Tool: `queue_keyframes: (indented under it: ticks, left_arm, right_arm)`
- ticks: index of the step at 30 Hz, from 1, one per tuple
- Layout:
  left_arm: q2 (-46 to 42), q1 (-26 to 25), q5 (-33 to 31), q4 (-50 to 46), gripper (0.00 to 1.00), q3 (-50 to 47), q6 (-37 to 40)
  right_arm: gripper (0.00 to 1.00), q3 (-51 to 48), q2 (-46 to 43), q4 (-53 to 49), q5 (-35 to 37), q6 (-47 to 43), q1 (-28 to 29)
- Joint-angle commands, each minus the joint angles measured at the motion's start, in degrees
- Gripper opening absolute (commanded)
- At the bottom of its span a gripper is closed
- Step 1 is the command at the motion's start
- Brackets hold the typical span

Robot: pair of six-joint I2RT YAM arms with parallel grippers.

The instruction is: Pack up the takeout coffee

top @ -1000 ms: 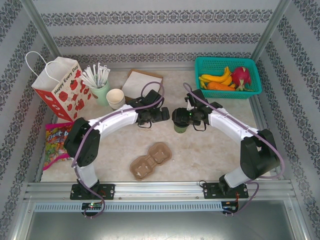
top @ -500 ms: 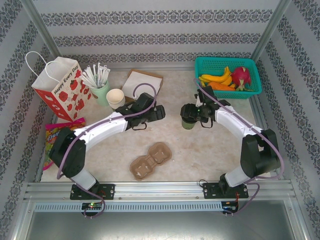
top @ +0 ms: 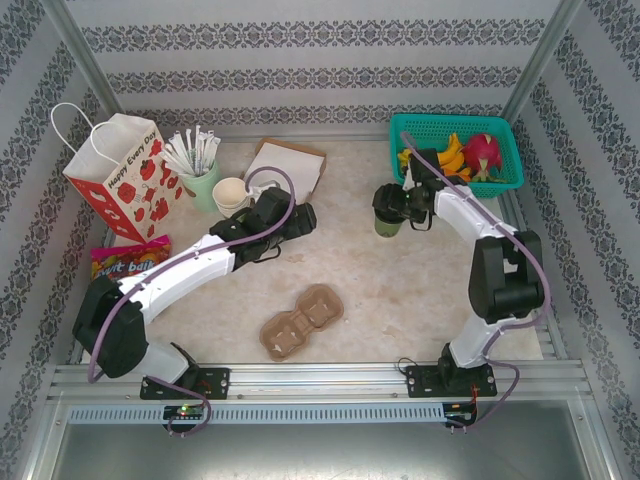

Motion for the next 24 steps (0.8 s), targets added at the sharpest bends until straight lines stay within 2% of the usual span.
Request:
queue_keyframes:
  ticks: [1,14,19,24]
  left_arm:
    - [-2.3,1.57,-2.44,-2.02,1.0,-0.22,-1.47]
    - [-1.57,3.22,-0.58,-5.44,1.0,0.93,-1.59]
    - [-1.77,3.68,-0.1,-6.2,1.0,0.87,-1.74]
    - [-1.57,3.88,2.45,-4.83,1.0,0.3,0.47]
  right_arm:
    - [0.72,2.75,5.44,-4.27,2.14,-1.08,-0.21]
    - [0.74,19.61,18.14,-7.38,2.46,0.47,0.8]
    - [0.81,22.92,19.9,-8.82,2.79,0.96,0.9]
    - [0.9,23.45,17.83,-9.22,2.81,0.83,1.06]
